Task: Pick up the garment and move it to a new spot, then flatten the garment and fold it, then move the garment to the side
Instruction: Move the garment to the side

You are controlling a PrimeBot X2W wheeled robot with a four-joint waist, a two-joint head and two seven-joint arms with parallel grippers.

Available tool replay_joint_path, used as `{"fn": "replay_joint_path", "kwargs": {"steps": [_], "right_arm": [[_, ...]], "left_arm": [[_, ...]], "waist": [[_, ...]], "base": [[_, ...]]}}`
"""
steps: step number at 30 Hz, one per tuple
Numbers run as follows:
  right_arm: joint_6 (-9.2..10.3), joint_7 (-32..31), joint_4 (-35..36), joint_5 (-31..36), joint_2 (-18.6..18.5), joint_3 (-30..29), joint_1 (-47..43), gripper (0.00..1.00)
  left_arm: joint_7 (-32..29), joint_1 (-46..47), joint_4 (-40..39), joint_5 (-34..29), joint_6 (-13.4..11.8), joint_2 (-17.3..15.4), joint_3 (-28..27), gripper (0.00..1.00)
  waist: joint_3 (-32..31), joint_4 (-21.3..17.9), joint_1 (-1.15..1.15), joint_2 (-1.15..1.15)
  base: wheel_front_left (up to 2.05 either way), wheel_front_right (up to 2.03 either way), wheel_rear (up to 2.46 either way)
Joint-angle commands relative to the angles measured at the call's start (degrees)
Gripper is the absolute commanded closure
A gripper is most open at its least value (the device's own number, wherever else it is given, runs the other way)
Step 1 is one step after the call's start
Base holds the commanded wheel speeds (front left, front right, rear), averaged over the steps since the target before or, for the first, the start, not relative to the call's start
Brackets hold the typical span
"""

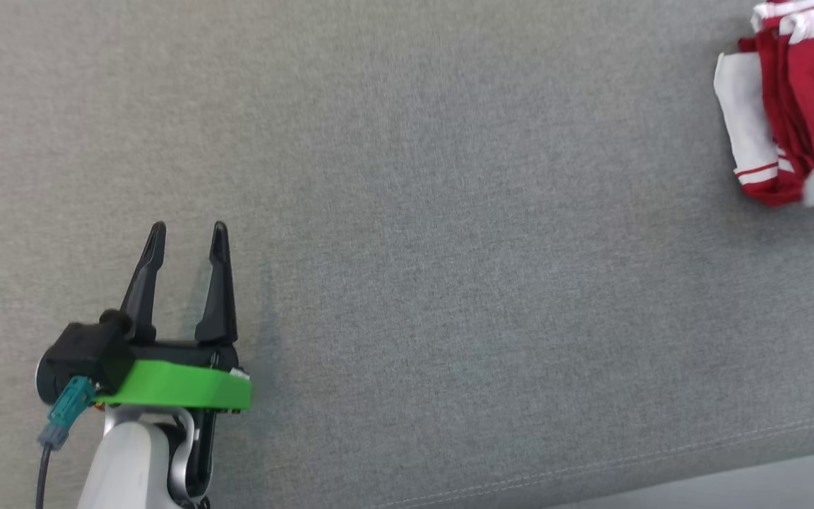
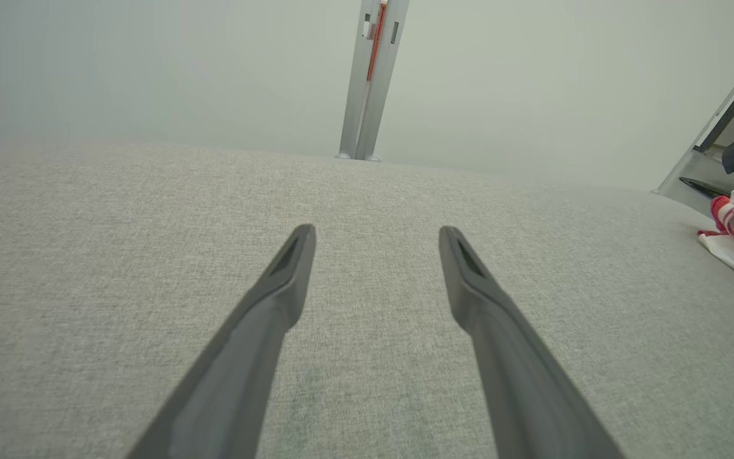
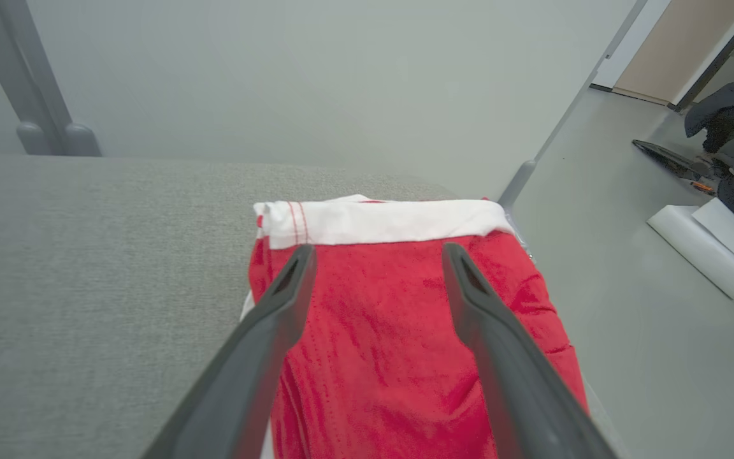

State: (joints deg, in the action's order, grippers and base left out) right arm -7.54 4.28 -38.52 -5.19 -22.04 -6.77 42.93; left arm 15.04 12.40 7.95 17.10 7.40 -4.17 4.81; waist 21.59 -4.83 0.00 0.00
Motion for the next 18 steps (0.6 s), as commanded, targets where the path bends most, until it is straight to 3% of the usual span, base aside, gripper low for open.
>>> {"fn": "replay_joint_path", "kwargs": {"steps": [1, 6, 10, 18], "right_arm": [[0.09, 1.3, 2.2, -1.9, 0.6, 1.5, -3.3, 0.0], [0.08, 6.3, 12.9, -7.3, 3.2, 8.5, -13.7, 0.0], [0.08, 8.1, 18.2, -8.8, 5.2, 10.5, -20.6, 0.0], [0.08, 7.9, 19.5, -8.8, 10.0, 11.4, -28.5, 0.0]], "left_arm": [[0.2, -1.6, 0.4, 0.0, 0.1, 0.2, -0.8, 0.0], [0.1, -4.6, 1.2, 0.1, 0.1, 0.6, -2.6, 0.0], [0.2, -6.9, 2.4, -0.1, 0.1, 0.9, -3.5, 0.0], [0.2, -10.4, 4.0, -0.8, 0.1, 1.2, -5.2, 0.0]], "waist": [[-7.1, 0.6, 0.0, 0.0], [-11.9, 1.7, 0.0, 0.0], [-15.0, 2.8, 0.0, 0.0], [-18.6, 4.5, 0.0, 0.0]], "base": [[0.0, 0.0, 0.0], [0.0, 0.0, 0.0], [0.0, 0.0, 0.0], [0.0, 0.0, 0.0]]}}
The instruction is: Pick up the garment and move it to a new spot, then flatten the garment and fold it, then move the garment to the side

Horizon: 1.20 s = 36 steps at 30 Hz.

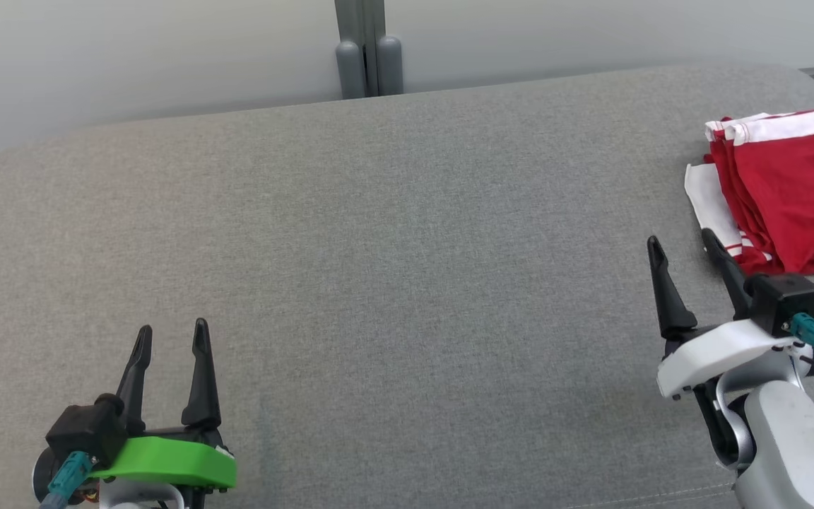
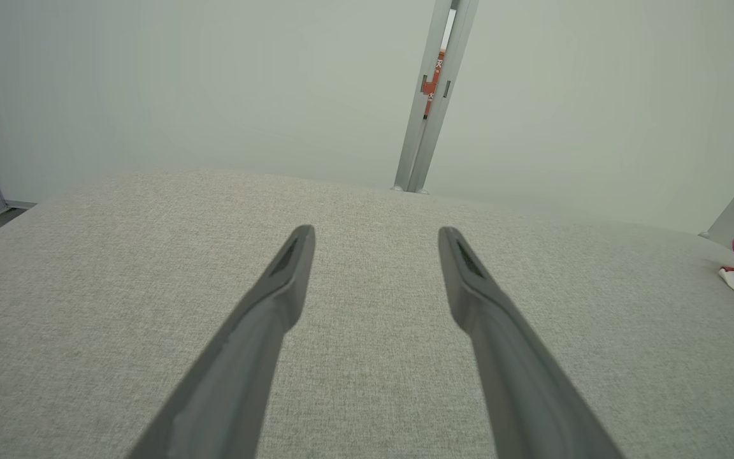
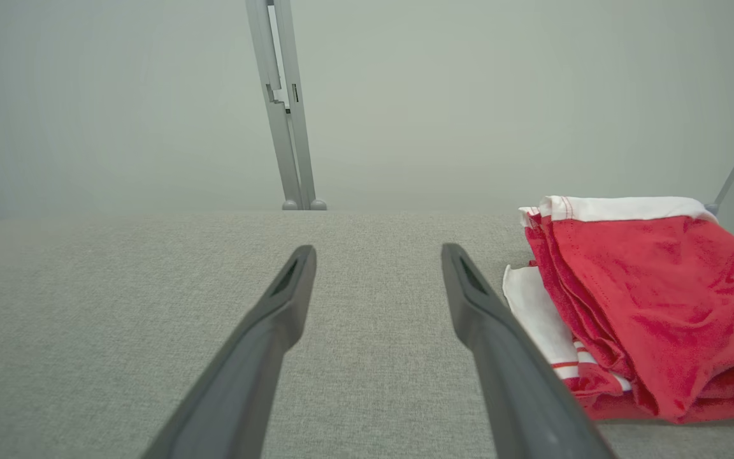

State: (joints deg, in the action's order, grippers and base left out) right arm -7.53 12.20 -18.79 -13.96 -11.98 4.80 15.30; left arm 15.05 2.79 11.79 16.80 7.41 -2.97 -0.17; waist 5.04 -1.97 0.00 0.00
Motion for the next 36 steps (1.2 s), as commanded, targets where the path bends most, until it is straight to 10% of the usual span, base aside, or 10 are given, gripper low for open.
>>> {"fn": "replay_joint_path", "kwargs": {"steps": [1, 29, 30, 36], "right_arm": [[0.07, -0.1, -0.6, -0.1, 0.3, -0.2, -1.4, 0.0], [0.07, -0.2, -1.3, -0.5, 4.7, -2.9, -5.7, 0.0], [0.07, -0.2, -1.4, -0.5, 4.7, -2.8, -5.7, 1.0], [0.0, -0.8, -3.6, -1.2, 5.5, -2.8, -6.9, 1.0]], "left_arm": [[0.1, -1.1, 0.4, -0.4, 0.1, 0.0, -0.2, 0.0], [0.1, -1.7, 0.7, 0.3, 0.1, 0.0, 2.8, 0.0], [0.1, -1.7, 0.6, 0.3, 0.1, 0.0, 2.9, 1.0], [-0.5, -2.3, 3.3, 1.5, 0.0, 0.3, 3.1, 1.0]], "waist": [[-2.2, 1.9, 0.0, 0.0], [-2.6, 3.7, 0.0, 0.0], [-2.6, 3.7, 0.0, 0.0], [-2.6, 3.7, 0.0, 0.0]], "base": [[0.0, 0.0, 0.0], [0.0, 0.0, 0.0], [0.0, 0.0, 0.0], [0.0, 0.0, 0.0]]}}
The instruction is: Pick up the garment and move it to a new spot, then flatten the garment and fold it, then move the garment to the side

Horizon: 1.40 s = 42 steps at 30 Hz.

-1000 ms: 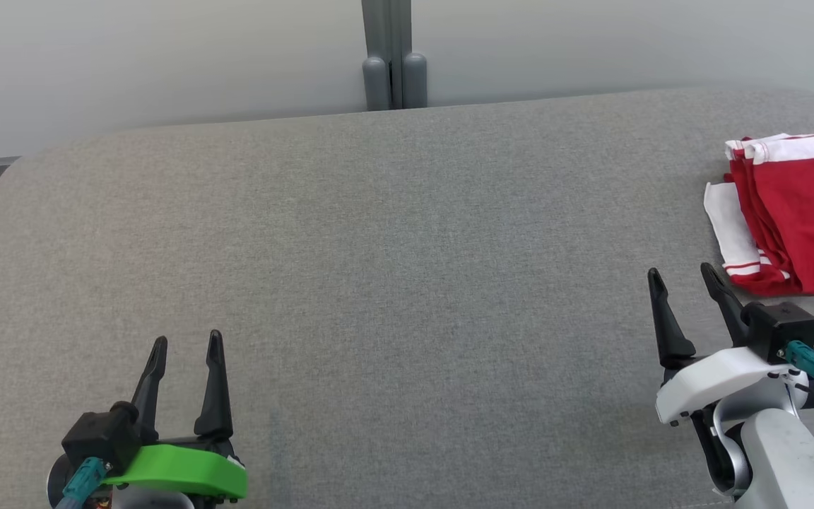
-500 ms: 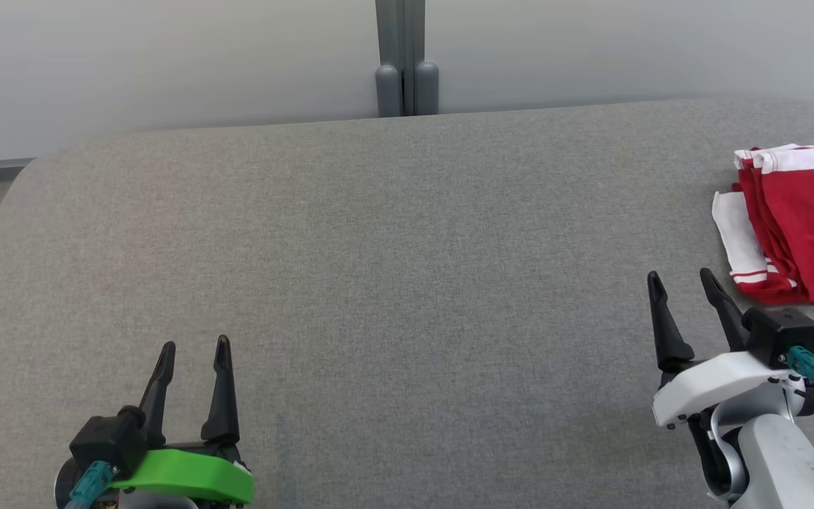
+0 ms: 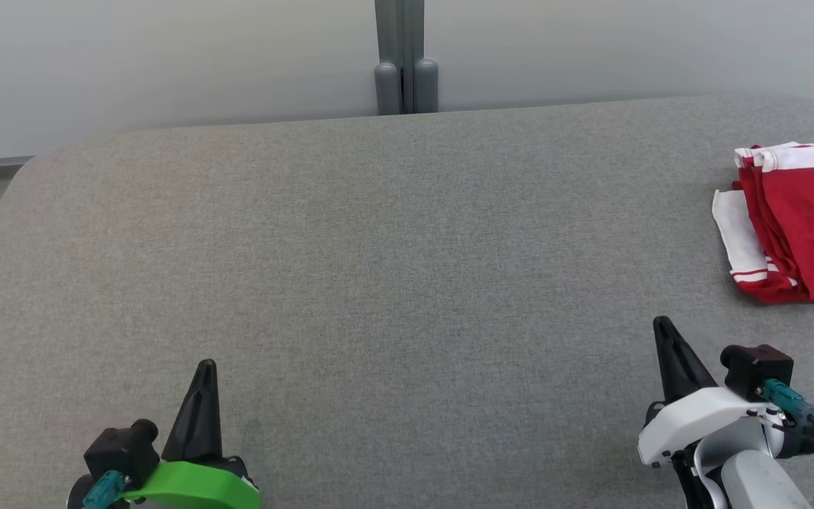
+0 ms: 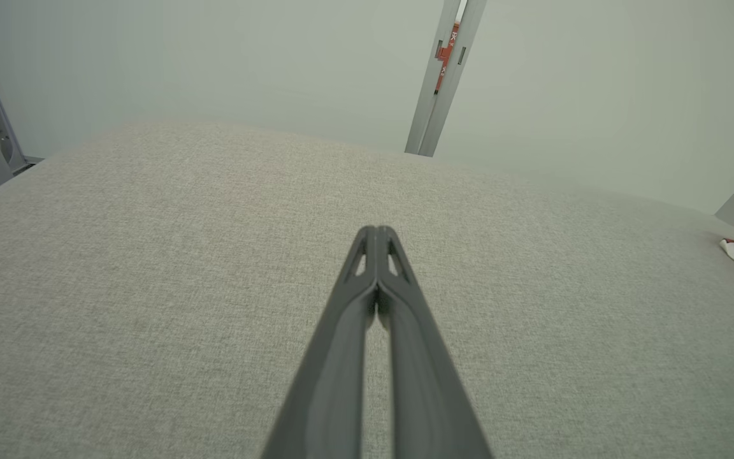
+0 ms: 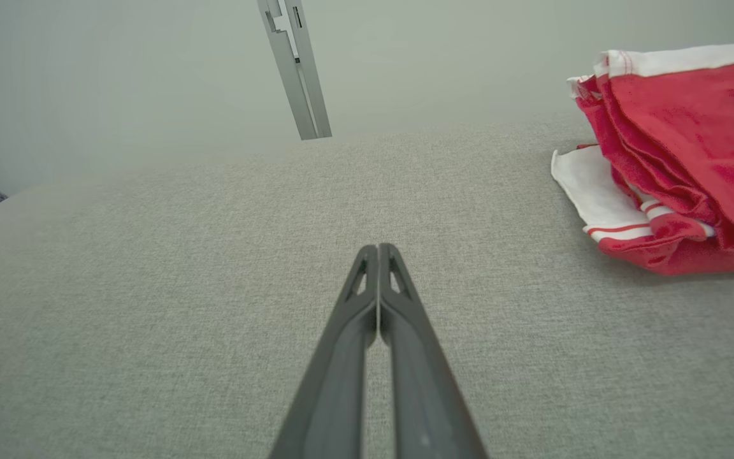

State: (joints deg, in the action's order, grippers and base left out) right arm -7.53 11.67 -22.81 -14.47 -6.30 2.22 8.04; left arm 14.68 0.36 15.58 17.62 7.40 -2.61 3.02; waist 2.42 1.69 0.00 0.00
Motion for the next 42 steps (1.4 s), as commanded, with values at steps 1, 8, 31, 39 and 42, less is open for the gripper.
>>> {"fn": "replay_joint_path", "kwargs": {"steps": [1, 8, 31, 39, 42], "right_arm": [[0.0, -0.6, 0.4, -1.8, -0.1, -0.4, 0.4, 1.0], [0.01, -2.4, 1.3, -9.3, 0.3, -1.3, 0.2, 1.0], [0.02, -7.2, 3.8, -30.4, 1.2, -3.5, -0.5, 1.0], [0.02, -8.5, 4.5, -36.3, 1.5, -4.2, -0.7, 1.0], [0.02, -9.0, 4.7, -38.3, 1.6, -4.4, -0.7, 1.0]], "left_arm": [[-0.4, 0.1, -0.5, 1.9, 0.0, -0.1, -0.1, 1.0], [-2.0, 0.7, -0.7, 9.5, 0.0, -0.5, -0.5, 1.0], [-6.9, 2.6, -0.9, 30.6, 0.0, -1.5, -2.1, 1.0], [-8.4, 3.0, -1.1, 36.4, 0.0, -1.6, -2.6, 1.0], [-8.9, 3.1, -1.1, 38.4, 0.1, -1.6, -2.8, 1.0]], "waist": [[0.0, 0.0, 0.0, 0.0], [-0.2, -0.1, 0.0, 0.0], [-0.6, -0.4, 0.0, 0.0], [-0.7, -0.5, 0.0, 0.0], [-0.8, -0.6, 0.0, 0.0]], "base": [[0.0, 0.0, 0.0], [0.0, 0.0, 0.0], [0.0, 0.0, 0.0], [0.0, 0.0, 0.0], [0.0, 0.0, 0.0]]}}
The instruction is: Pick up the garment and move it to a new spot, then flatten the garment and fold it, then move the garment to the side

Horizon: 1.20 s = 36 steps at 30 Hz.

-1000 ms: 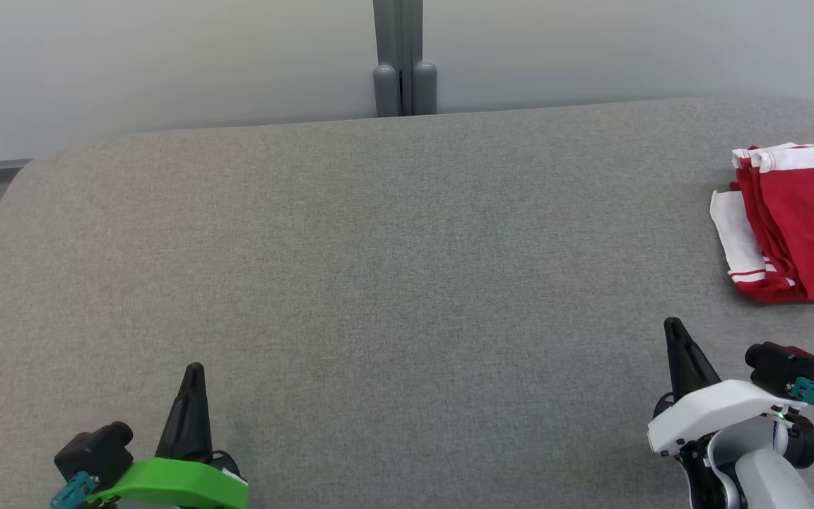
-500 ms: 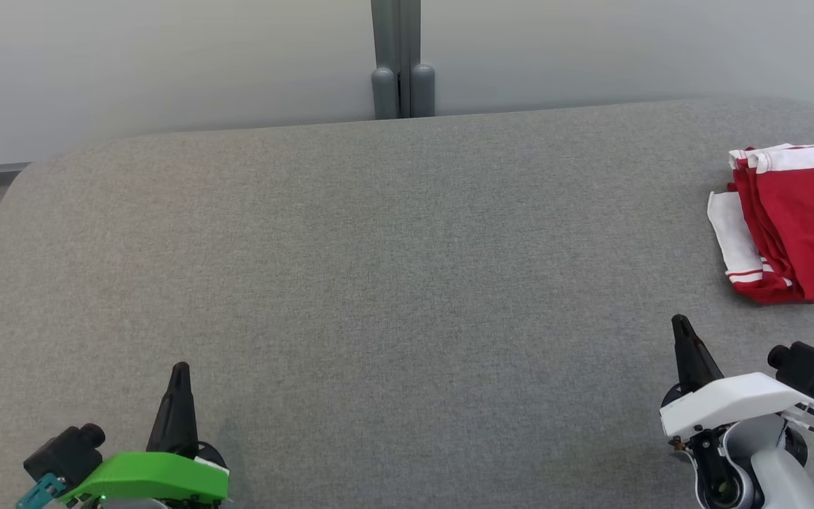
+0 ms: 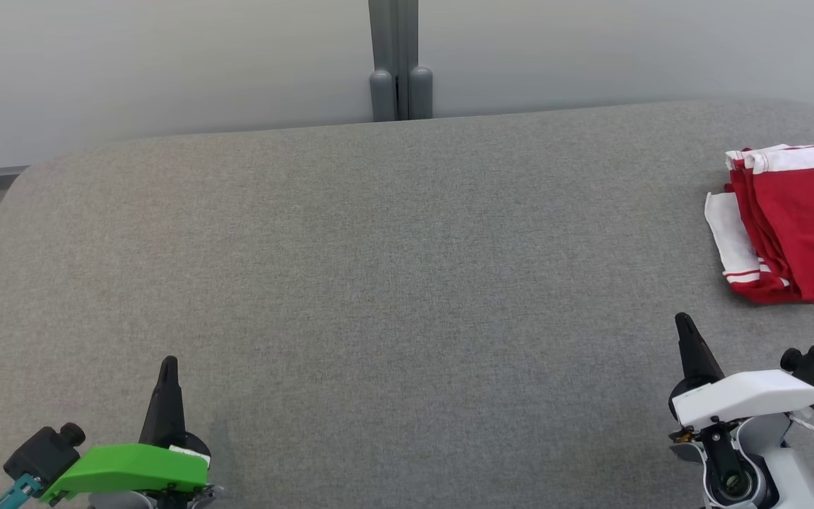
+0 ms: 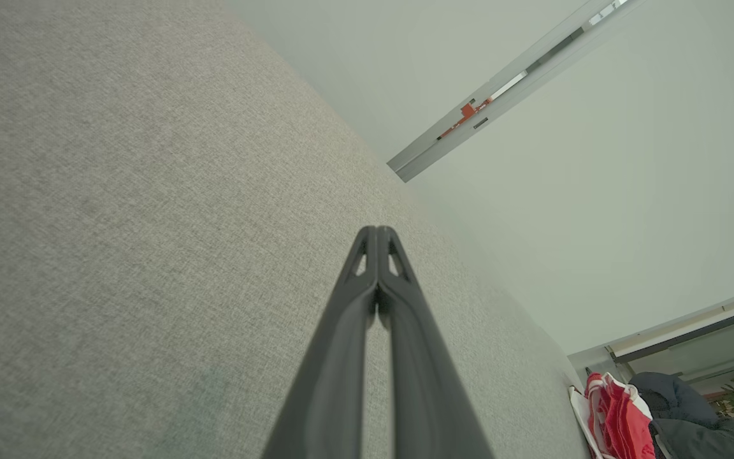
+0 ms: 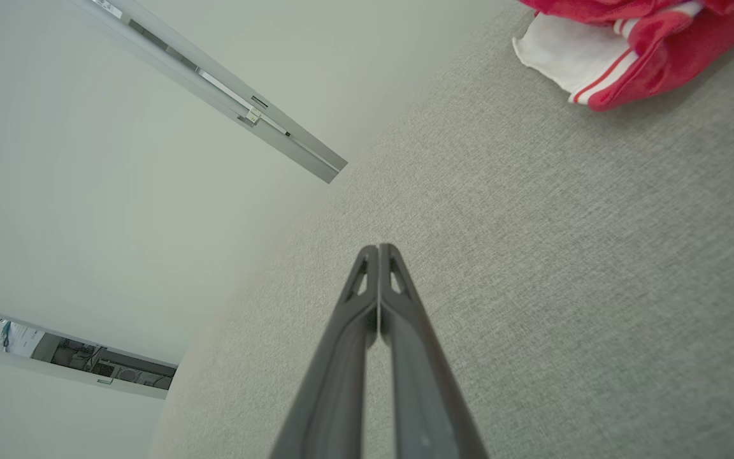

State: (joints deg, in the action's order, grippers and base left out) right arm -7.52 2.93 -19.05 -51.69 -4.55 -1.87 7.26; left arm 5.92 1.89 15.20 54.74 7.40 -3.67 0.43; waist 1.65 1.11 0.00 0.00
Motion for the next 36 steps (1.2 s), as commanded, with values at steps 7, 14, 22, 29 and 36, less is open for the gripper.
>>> {"fn": "replay_joint_path", "kwargs": {"steps": [7, 14, 22, 29, 36], "right_arm": [[0.01, -1.4, 1.5, -5.7, 0.0, -0.8, -0.1, 1.0], [0.0, -2.4, 2.0, -10.1, 0.2, -1.3, -0.2, 1.0], [0.01, -3.5, 2.5, -14.7, 0.5, -1.9, -0.4, 1.0], [0.01, -4.4, 2.8, -18.3, 0.6, -2.3, -0.5, 1.0], [0.01, -5.2, 3.2, -21.9, 0.8, -2.7, -0.7, 1.0]], "left_arm": [[-1.3, 2.0, -0.9, 5.8, 0.1, -0.7, -0.8, 1.0], [-2.5, 2.3, -0.9, 9.9, 0.1, -0.7, -1.3, 1.0], [-3.7, 2.7, -1.0, 14.4, 0.1, -0.7, -1.8, 1.0], [-4.8, 3.0, -1.1, 17.9, 0.1, -0.7, -2.3, 1.0], [-5.8, 3.2, -1.1, 21.3, 0.1, -0.7, -2.8, 1.0]], "waist": [[-0.1, -0.1, 0.0, 0.0], [-0.3, -0.2, 0.0, 0.0], [-0.4, -0.3, 0.0, 0.0], [-0.5, -0.4, 0.0, 0.0], [-0.6, -0.5, 0.0, 0.0]], "base": [[0.0, 0.0, 0.0], [0.0, 0.0, 0.0], [0.0, 0.0, 0.0], [0.0, 0.0, 0.0], [0.0, 0.0, 0.0]]}}
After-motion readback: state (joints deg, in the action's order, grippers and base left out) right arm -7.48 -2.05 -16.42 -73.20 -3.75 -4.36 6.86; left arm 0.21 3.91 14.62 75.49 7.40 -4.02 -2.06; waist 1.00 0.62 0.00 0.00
